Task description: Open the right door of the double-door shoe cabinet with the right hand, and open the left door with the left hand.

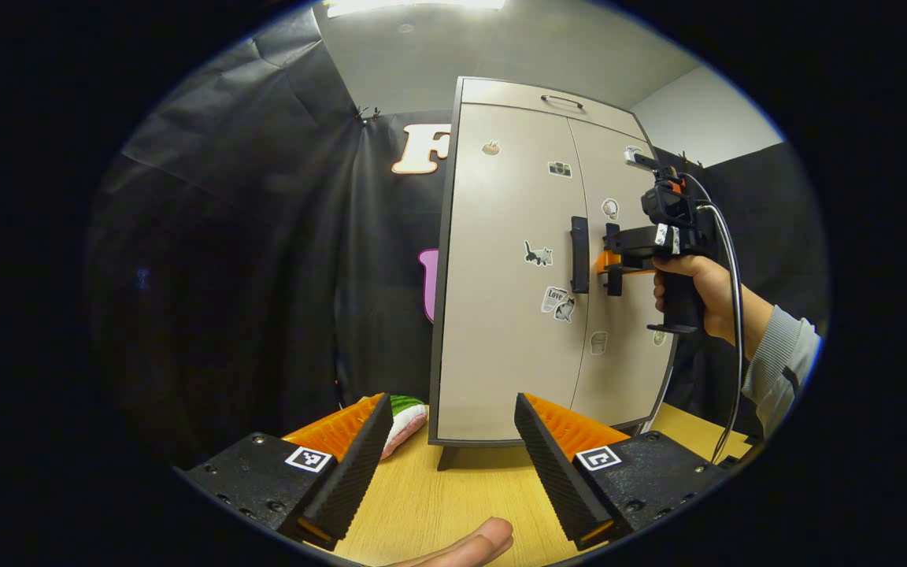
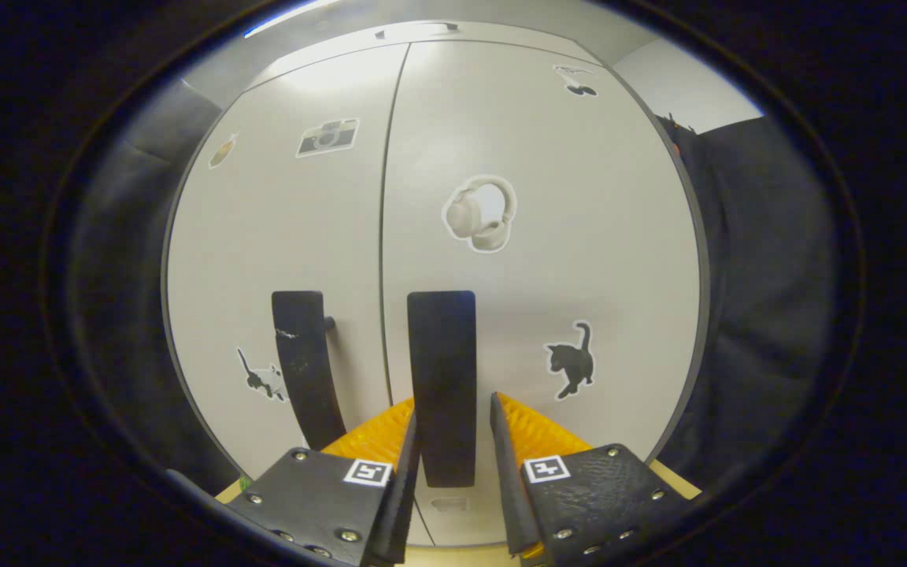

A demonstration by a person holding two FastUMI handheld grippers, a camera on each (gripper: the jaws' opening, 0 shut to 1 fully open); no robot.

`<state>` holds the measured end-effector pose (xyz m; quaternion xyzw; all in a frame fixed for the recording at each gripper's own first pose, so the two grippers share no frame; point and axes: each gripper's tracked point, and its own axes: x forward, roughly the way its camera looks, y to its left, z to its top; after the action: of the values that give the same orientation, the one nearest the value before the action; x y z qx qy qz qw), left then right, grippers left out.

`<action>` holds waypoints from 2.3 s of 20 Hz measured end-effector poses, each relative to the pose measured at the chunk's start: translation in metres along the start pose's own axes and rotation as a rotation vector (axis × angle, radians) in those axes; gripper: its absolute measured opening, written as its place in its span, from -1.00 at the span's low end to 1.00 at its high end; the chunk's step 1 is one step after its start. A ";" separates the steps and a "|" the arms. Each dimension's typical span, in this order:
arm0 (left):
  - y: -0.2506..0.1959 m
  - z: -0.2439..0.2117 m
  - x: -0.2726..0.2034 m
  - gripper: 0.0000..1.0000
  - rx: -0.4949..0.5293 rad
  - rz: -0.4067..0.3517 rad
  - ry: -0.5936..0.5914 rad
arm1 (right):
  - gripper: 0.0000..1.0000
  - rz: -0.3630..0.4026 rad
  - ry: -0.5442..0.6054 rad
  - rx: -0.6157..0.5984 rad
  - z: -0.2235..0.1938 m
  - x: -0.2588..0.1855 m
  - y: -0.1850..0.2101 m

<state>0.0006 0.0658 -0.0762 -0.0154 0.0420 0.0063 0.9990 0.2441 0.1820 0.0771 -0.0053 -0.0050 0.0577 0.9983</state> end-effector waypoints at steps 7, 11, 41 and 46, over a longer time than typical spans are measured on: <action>-0.011 0.008 -0.001 0.94 0.009 0.039 0.009 | -0.72 0.089 0.019 -0.011 0.001 -0.016 0.003; -0.032 0.012 -0.005 0.94 0.017 0.035 0.014 | -0.72 0.158 0.022 0.002 0.004 -0.031 0.001; -0.095 0.021 -0.031 0.94 0.023 -0.067 -0.007 | -0.74 0.217 -0.003 0.005 0.017 -0.098 -0.082; -0.099 0.022 -0.033 0.94 0.024 -0.074 -0.014 | -0.75 0.197 -0.014 0.018 0.019 -0.100 -0.097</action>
<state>-0.0289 -0.0332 -0.0489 -0.0049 0.0343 -0.0311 0.9989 0.1560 0.0748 0.0958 0.0035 -0.0111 0.1559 0.9877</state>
